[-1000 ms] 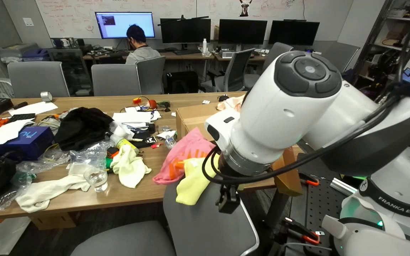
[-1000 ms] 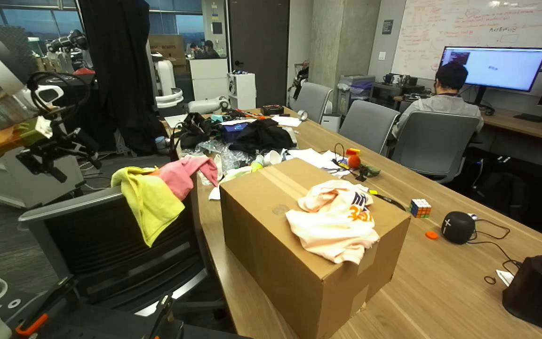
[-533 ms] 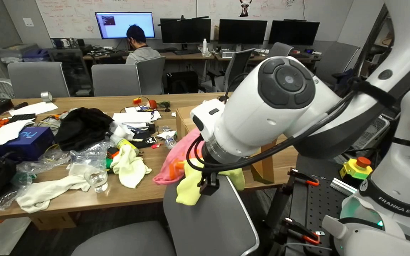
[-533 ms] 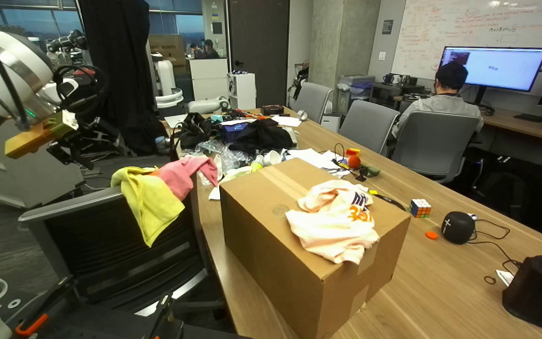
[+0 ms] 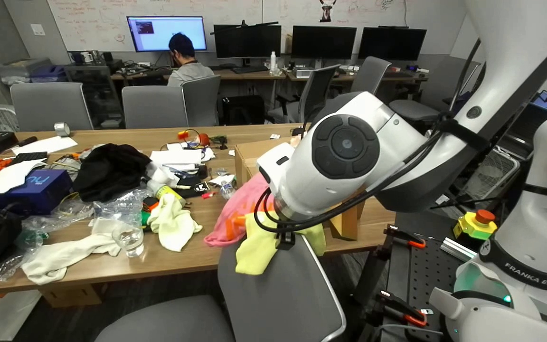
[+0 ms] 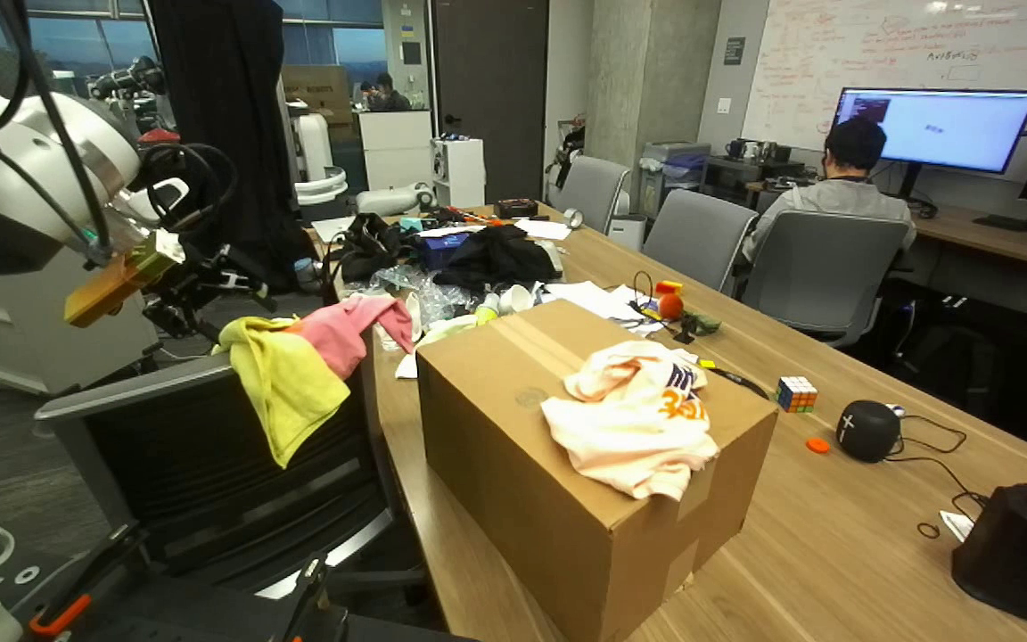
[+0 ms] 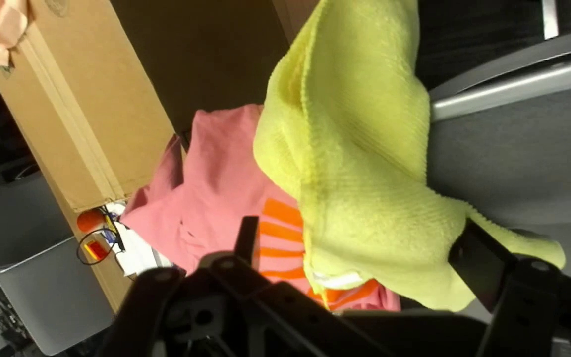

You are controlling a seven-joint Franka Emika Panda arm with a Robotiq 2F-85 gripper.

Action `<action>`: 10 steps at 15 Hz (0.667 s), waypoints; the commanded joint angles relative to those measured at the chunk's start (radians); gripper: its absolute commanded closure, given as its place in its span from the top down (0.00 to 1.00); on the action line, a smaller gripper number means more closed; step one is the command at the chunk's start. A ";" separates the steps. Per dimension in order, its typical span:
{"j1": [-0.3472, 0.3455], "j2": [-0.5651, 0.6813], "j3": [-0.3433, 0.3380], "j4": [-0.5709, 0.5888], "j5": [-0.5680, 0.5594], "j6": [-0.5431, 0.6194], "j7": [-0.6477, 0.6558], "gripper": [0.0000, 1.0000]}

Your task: Move the shirts from the chair on to the box

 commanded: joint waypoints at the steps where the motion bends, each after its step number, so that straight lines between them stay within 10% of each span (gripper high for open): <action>1: 0.046 0.043 -0.052 0.038 -0.024 -0.046 0.020 0.66; 10: 0.082 0.024 -0.070 0.049 -0.005 -0.044 0.011 0.01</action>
